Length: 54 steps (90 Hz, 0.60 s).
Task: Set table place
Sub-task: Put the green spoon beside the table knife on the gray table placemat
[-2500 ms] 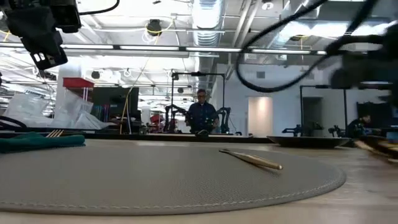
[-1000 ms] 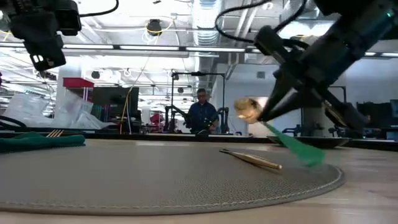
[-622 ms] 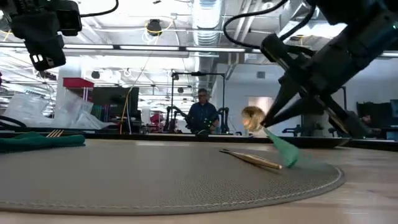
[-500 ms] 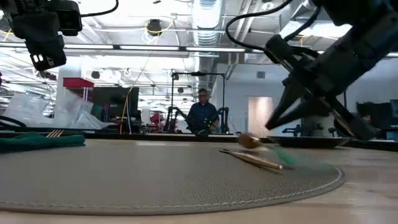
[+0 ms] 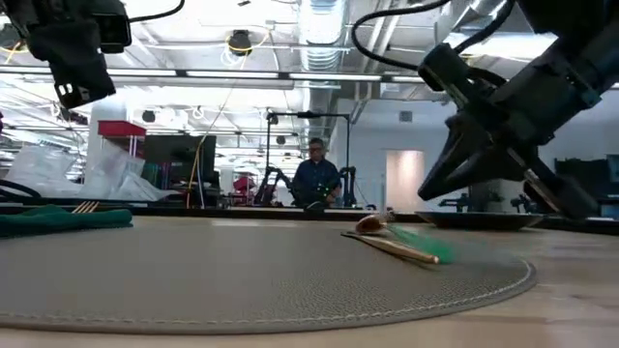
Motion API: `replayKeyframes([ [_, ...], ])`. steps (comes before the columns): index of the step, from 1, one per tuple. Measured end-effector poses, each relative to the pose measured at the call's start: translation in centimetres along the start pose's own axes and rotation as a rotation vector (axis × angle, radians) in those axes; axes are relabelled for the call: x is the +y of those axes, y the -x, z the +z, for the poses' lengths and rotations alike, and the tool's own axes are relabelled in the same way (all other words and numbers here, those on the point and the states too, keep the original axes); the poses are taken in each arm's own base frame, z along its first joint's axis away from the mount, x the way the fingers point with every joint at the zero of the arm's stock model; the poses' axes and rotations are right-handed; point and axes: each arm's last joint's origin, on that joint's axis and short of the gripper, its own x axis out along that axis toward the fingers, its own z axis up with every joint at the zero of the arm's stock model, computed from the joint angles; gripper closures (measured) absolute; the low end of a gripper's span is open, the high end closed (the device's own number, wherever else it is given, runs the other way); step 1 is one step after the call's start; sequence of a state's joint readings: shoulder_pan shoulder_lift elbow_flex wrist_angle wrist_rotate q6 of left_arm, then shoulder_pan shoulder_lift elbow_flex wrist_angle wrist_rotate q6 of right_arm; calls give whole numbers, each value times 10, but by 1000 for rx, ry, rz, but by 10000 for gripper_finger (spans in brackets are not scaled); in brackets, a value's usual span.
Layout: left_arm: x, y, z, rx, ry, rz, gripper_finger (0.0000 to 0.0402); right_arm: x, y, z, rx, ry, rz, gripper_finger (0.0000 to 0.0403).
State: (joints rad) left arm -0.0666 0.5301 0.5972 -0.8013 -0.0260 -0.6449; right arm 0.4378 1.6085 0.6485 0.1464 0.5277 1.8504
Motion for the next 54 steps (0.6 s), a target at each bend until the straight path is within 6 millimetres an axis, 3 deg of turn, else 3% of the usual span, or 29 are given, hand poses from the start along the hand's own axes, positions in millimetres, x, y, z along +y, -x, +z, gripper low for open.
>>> replayKeyframes([
  [18,1,0,0,-16,-5,23,401,15,-7,9,50,66,-23,334],
  [32,1,0,0,-16,-7,23,401,13,-11,22,64,94,-153,293],
  [54,1,0,0,-15,-41,23,401,18,-14,27,72,68,-136,269],
])
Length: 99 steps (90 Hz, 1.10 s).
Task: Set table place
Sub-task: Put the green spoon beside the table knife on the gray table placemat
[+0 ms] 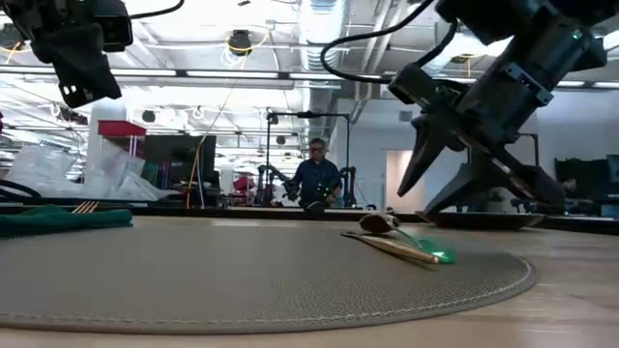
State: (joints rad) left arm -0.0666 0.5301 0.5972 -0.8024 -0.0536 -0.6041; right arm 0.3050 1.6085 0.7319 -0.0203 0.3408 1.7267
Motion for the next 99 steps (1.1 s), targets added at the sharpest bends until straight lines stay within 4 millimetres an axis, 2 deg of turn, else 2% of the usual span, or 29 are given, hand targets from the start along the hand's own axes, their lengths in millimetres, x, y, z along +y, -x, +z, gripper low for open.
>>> replayKeyframes([
  [18,0,0,0,0,-16,0,401,2,-4,-2,2,-5,11,270],
  [41,0,0,0,0,-24,0,401,18,-39,-9,22,40,-42,271],
  [56,0,0,0,1,-24,1,401,25,-47,-5,13,43,-93,274],
  [65,0,0,0,2,-25,1,401,26,-46,-6,33,47,-125,301],
  [78,0,0,0,4,-37,3,401,28,-42,-8,35,76,-129,386],
  [99,1,0,-1,16,-45,10,401,40,-34,-9,16,80,-151,400],
])
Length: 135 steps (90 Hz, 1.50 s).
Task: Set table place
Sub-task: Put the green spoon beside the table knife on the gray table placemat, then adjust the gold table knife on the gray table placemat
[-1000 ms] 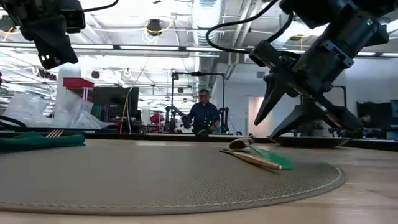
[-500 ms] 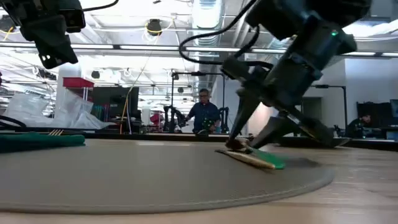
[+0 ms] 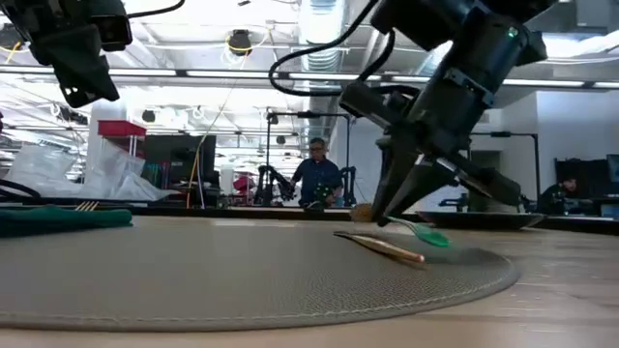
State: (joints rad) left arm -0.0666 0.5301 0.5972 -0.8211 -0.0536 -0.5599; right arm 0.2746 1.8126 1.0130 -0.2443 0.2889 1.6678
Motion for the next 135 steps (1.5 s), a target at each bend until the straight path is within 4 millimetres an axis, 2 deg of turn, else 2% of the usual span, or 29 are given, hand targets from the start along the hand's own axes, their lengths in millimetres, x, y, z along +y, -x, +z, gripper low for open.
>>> replayKeyframes([
  [7,0,0,0,0,1,0,401,6,7,-3,-3,13,-42,401],
  [14,0,0,0,0,2,0,401,6,19,-7,0,37,-182,401],
  [33,0,0,0,0,3,0,401,2,78,-10,88,175,-683,402],
  [42,0,0,0,-1,-27,0,401,1,99,-5,170,245,-844,402],
  [50,0,0,0,-1,-49,1,401,-7,99,-4,208,296,-943,402],
  [60,0,0,0,-1,-51,1,401,-21,84,-8,270,321,-1048,403],
  [83,1,0,-3,41,-36,-8,401,-36,18,-34,345,319,-1092,400],
  [95,1,0,-5,69,-35,-17,401,-30,4,-45,333,332,-1043,381],
  [108,1,0,-5,69,-36,-16,401,-22,15,-49,236,289,-1006,345],
  [135,1,0,-5,67,-31,-18,401,-4,70,-52,-15,218,-755,263],
])
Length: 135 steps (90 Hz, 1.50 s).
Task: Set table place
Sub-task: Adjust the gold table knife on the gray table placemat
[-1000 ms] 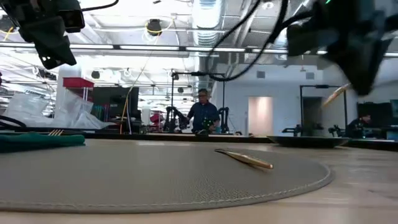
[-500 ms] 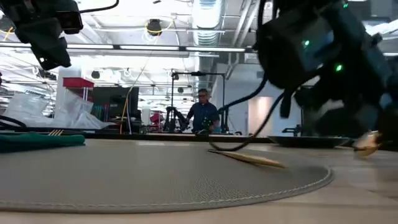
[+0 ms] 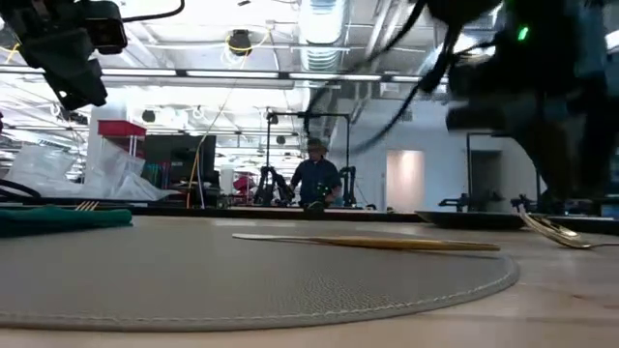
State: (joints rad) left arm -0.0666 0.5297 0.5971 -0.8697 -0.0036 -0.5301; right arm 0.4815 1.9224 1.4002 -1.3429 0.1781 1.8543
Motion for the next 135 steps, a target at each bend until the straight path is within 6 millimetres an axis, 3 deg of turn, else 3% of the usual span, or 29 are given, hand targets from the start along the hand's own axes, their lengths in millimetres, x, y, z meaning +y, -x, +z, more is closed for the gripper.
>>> replayKeyframes([
  [11,-1,0,1,-11,163,-6,401,4,13,0,-22,87,174,261],
  [19,-2,-8,2,-24,315,-25,401,4,12,1,-51,94,169,282],
  [32,-10,-41,-7,61,392,-56,402,-3,15,4,-87,82,141,320],
  [45,-36,-72,-6,171,305,-138,401,-21,27,8,-120,108,91,333],
  [56,-65,-91,19,139,185,-241,401,-43,44,9,-175,144,99,334],
  [64,-82,-107,34,134,77,-295,401,-48,55,11,-179,251,190,334],
  [77,-89,-144,39,188,16,-256,401,-41,59,9,-161,347,292,339],
  [98,-89,-198,15,424,41,-357,401,-25,55,2,-161,394,365,387],
  [114,-88,-203,12,434,37,-351,401,-10,51,3,-169,388,415,398],
  [135,-76,-201,2,486,-6,-149,401,22,38,0,-156,447,516,402],
])
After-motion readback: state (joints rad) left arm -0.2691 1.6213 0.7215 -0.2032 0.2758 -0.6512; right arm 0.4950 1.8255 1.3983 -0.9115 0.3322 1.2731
